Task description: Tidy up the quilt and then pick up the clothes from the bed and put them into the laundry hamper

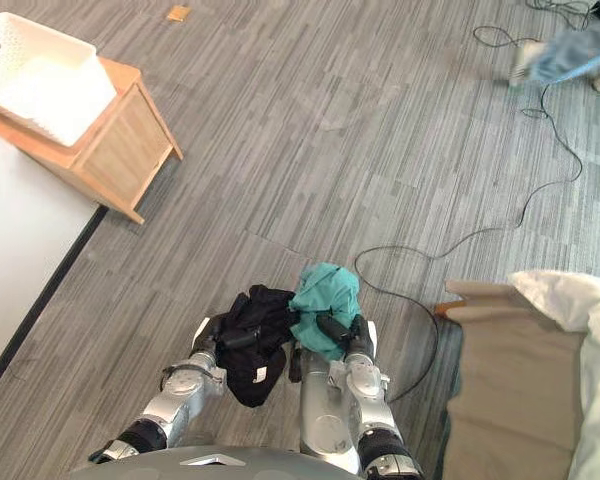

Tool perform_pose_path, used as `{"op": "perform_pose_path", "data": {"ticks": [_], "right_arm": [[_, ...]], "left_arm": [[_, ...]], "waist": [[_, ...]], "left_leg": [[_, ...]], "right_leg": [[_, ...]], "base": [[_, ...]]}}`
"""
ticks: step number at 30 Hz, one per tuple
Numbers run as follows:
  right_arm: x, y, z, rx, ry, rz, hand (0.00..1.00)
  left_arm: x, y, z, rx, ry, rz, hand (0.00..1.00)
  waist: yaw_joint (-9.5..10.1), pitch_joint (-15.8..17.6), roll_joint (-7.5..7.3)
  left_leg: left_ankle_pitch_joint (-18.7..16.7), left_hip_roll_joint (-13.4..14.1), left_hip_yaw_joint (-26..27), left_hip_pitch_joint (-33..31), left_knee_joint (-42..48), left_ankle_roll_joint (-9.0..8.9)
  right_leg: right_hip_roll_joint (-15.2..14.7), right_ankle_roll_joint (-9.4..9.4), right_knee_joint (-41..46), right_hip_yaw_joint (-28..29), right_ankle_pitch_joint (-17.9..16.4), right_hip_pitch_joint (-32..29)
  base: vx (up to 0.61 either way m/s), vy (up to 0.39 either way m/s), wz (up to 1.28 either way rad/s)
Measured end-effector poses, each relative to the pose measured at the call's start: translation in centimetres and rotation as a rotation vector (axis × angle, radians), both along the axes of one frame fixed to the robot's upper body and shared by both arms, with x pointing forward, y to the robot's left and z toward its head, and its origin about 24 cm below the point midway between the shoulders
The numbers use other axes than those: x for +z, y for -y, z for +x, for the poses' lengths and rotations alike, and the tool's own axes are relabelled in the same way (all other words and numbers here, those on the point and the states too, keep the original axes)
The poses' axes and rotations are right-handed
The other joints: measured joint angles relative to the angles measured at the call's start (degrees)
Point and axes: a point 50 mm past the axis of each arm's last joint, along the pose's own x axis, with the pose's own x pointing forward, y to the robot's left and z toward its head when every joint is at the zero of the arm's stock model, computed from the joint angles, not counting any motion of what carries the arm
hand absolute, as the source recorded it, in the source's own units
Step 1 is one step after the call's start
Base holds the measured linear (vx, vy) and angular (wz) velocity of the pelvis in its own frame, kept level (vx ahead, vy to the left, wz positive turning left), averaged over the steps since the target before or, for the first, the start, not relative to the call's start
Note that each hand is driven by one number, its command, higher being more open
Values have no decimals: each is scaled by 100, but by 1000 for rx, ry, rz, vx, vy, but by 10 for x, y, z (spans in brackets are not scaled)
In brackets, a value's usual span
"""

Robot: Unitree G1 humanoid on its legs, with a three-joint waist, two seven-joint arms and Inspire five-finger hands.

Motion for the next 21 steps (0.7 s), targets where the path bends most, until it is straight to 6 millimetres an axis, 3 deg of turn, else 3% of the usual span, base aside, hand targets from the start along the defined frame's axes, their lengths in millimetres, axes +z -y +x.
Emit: {"op": "perform_pose_path", "data": {"ticks": [1,2,3,5,7,10,11,13,14,15,16,17,18,20,21], "right_arm": [[-3,-2,-4,11,-20,2,0],[-4,-3,-6,23,-27,0,0],[-5,-2,-10,32,-35,-8,0],[-8,-6,-12,54,-55,-9,0],[-8,-9,-12,72,-56,-9,0],[-3,-15,1,101,-29,-9,0],[0,-17,6,113,-16,-9,0],[1,-19,8,122,-9,-9,0],[0,-18,6,118,-16,-10,0],[-2,-23,4,113,-28,5,0],[-3,-24,3,113,-30,8,0],[-4,-25,1,114,-38,10,0],[-7,-27,-4,132,-54,-7,0],[-10,-31,-9,135,-70,5,0],[-14,-37,-17,129,-90,29,0]], "left_arm": [[-1,-1,-2,16,-7,-11,0],[-3,-3,-5,22,-17,-15,0],[-5,-4,-9,44,-32,-45,0],[-2,-5,-12,78,-24,-88,0],[1,-4,-12,84,-8,-102,0],[11,-1,-8,88,43,-131,0],[14,1,-4,86,62,-139,0],[17,4,-2,81,75,-150,0],[17,7,-3,82,73,-160,0],[17,7,-2,77,68,-154,0],[16,6,-2,78,63,-151,0],[18,5,3,79,75,-145,0],[19,5,4,78,77,-139,0],[16,2,-1,83,63,-128,0],[12,0,-6,74,46,-114,0]], "waist": [[38,0,52],[75,-11,84],[141,-8,184],[307,9,233],[475,43,175],[686,71,122],[747,111,33],[756,127,-102],[777,92,-139],[823,58,-383],[822,-2,-472],[838,-10,-509],[910,-18,-518],[966,-24,-525],[900,-60,-583]], "left_leg": [[670,72,-88,-294,1007,-68],[1109,106,-153,-467,1526,-177],[1161,137,-234,-979,2814,-413],[347,242,113,-1945,4716,-145],[-91,168,444,-2472,5067,115],[-680,-267,692,-3304,3972,273],[-798,-503,810,-3493,3049,362],[-517,-808,1060,-3628,1279,475],[256,-964,1165,-3575,108,690],[733,-1226,1300,-3425,-184,1068],[733,-1348,1307,-3397,-279,1148],[537,-1455,1290,-3420,-135,1283],[184,-1494,1287,-3227,40,1305],[-110,-1542,1267,-2778,2,1318],[-335,-1702,1117,-2245,-248,1371]], "right_leg": [[202,-44,-288,33,-102,480],[277,-81,-484,99,-127,732],[463,-205,-843,181,-199,1206],[676,-334,-1173,352,-296,1859],[690,-341,-1398,552,-327,2304],[519,-215,-1706,878,-501,2834],[334,-101,-1762,952,-628,2992],[45,99,-1916,900,-817,3289],[-71,272,-2060,846,-929,3523],[-313,430,-2145,809,-1026,3680],[-439,523,-2119,724,-965,3636],[-536,797,-1949,663,-794,3623],[-586,845,-1360,767,-776,3588],[-646,964,159,831,-700,3167],[-793,1307,1937,989,-97,2537]], "base": [[520,-218,-31],[518,-92,-38],[405,-23,-33],[462,-20,-46],[442,-2,-49],[494,106,-49],[471,201,-20],[563,229,3],[607,218,22],[618,215,32],[605,248,47],[577,263,43],[577,275,26],[485,225,9],[503,220,28]]}}
